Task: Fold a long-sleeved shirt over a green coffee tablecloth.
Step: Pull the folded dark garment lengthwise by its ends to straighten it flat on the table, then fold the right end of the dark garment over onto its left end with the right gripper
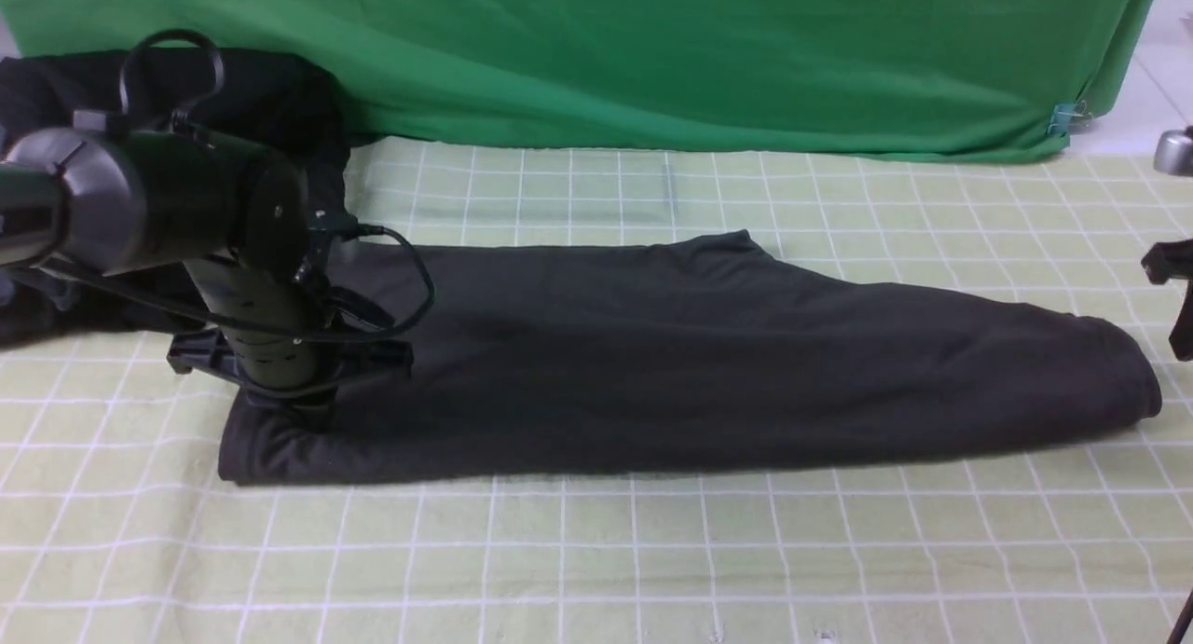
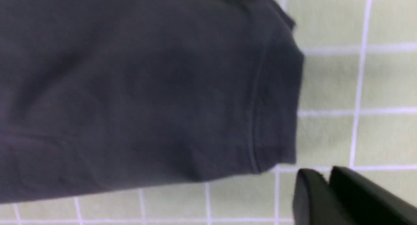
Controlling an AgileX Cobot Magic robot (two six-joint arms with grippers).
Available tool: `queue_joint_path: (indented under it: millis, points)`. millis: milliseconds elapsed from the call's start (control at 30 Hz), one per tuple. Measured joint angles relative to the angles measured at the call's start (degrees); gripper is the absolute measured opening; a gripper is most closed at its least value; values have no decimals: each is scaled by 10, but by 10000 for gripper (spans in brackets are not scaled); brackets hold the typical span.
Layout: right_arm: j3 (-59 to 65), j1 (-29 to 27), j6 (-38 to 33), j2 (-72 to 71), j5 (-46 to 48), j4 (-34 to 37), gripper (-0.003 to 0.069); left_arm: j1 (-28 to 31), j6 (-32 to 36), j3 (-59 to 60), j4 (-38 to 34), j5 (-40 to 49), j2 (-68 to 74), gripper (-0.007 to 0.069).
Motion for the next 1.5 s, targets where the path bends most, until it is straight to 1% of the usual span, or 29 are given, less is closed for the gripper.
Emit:
queue_joint_path:
  millis: [33, 67, 200, 300, 333, 433, 500, 600, 633, 667, 700, 733, 767, 800, 833, 900, 1067, 1167, 1267, 1400, 1500]
  points:
    - [0, 0, -1, 2, -4, 4, 233, -1, -3, 2, 1, 0, -6, -3]
    - [0, 0, -1, 3, -7, 10, 278, -1, -4, 4, 3, 1, -12, -3]
    - [0, 9, -9, 9, -46, 30, 573, 0, -7, 10, 12, 23, -67, -3]
    - [0, 14, -9, 25, -69, 34, 657, 0, -3, 10, 4, 31, -112, -3]
    - [0, 15, -9, 36, -75, 34, 668, 0, 5, 10, -6, 38, -136, -3]
    - [0, 17, -9, 59, -80, 35, 668, 0, 17, 10, -19, 46, -168, -3]
    - [0, 19, -9, 78, -83, 35, 654, 0, 22, 10, -26, 49, -186, -3]
    - [0, 24, -10, 99, -90, 31, 533, 0, 28, 10, -33, 55, -216, -3]
    - [0, 25, -11, 100, -91, 27, 459, 0, 29, 10, -33, 56, -221, -3]
    - [0, 25, -11, 101, -93, 26, 412, 0, 30, 10, -33, 58, -223, -3]
    - [0, 25, -12, 101, -93, 25, 337, 0, 32, 10, -33, 60, -225, -3]
    - [-1, 26, -15, 101, -94, 26, 232, 0, 32, 10, -33, 64, -226, -3]
    - [-2, 26, -16, 101, -93, 27, 192, 0, 33, 10, -33, 65, -226, -3]
    - [-7, 26, -18, 103, -83, 30, 80, 0, 34, 10, -33, 72, -226, -3]
    - [-9, 25, -18, 103, -77, 30, 55, 0, 35, 10, -32, 76, -226, -3]
    - [-15, 19, -7, 102, -56, 24, 33, 0, 39, 10, -31, 82, -226, -3]
    - [-21, -27, 20, 61, -11, -5, 28, 0, 49, 10, -28, 89, -235, -3]
    - [-23, -45, 27, 29, -7, -16, 28, 0, 49, 10, -18, 89, -248, -3]
    - [-26, -50, 35, -2, -1, -26, 28, 0, 49, 10, -9, 89, -257, -3]
    - [-53, -29, 42, -40, 34, -27, 28, 0, 49, 10, -2, 84, -264, -3]
    - [-72, 15, 62, -77, 45, -25, 28, 0, 49, 10, -1, 79, -266, -3]
